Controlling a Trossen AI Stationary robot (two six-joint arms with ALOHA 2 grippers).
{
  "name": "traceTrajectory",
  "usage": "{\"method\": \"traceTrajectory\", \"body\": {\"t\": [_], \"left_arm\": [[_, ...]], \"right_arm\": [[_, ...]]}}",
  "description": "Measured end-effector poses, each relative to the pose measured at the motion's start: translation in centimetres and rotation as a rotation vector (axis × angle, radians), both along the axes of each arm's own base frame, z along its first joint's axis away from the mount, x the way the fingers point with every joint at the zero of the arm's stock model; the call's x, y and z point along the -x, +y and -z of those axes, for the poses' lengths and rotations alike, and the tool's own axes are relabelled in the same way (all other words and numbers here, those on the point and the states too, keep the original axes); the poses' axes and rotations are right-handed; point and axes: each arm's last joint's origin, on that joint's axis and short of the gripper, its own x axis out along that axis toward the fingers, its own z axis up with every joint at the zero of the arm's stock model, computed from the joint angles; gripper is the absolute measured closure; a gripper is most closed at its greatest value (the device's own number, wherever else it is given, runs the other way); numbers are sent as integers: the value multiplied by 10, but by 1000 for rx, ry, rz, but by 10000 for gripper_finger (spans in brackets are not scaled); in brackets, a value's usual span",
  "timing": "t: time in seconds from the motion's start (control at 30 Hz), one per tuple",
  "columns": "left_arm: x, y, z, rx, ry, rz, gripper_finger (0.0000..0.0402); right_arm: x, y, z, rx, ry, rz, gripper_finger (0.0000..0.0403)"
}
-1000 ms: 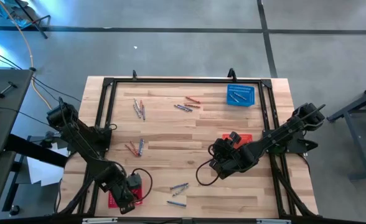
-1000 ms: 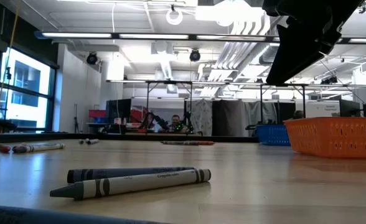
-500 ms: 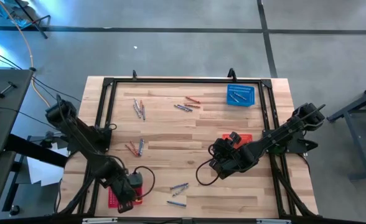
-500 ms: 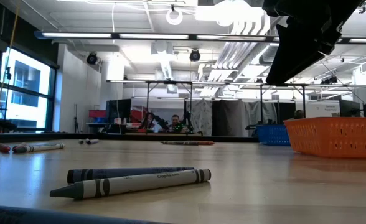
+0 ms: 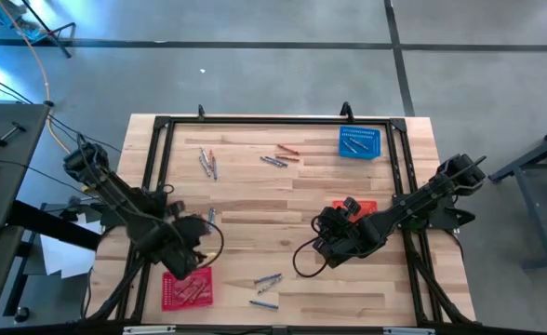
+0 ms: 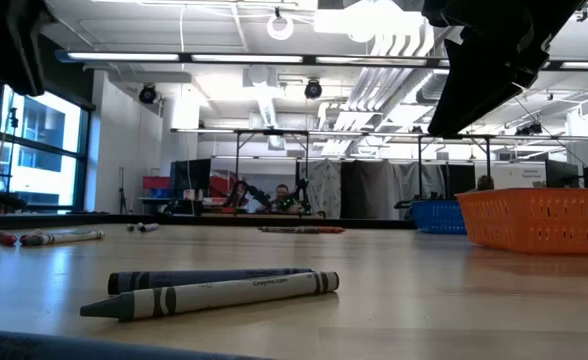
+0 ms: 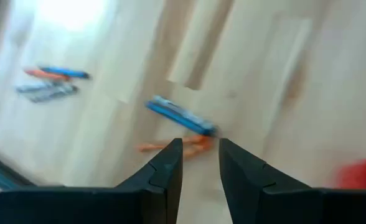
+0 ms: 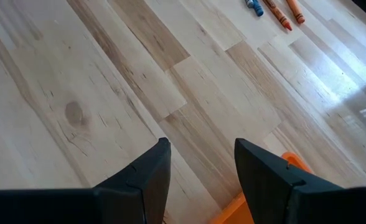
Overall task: Sort crayons
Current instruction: Put the orange crayon into the red bin
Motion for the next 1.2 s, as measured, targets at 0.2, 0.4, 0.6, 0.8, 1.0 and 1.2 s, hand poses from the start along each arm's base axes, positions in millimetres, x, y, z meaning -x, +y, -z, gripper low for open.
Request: {"method": "traceTrajectory", "body": {"t": [0.2, 0.4, 0.6, 0.8, 1.0, 1.2], "left_arm": [[8, 24, 37, -63, 245, 67, 312], [20, 37, 62, -109, 385, 133, 312], [23, 36, 84, -12, 433, 270, 312], [18, 39, 86, 3, 405, 274, 312], [9, 46, 87, 16, 401, 306, 312], [-3, 56, 88, 93, 400, 326, 312]], "right_arm": [[0, 0, 0, -2, -1, 0, 231], [0, 0, 0, -13, -13, 15, 231], [0, 0, 0, -25, -25, 35, 231], [-1, 1, 0, -30, -33, 35, 231], [-2, 2, -1, -38, -47, 35, 231], [-2, 2, -1, -38, -47, 35, 231]]}}
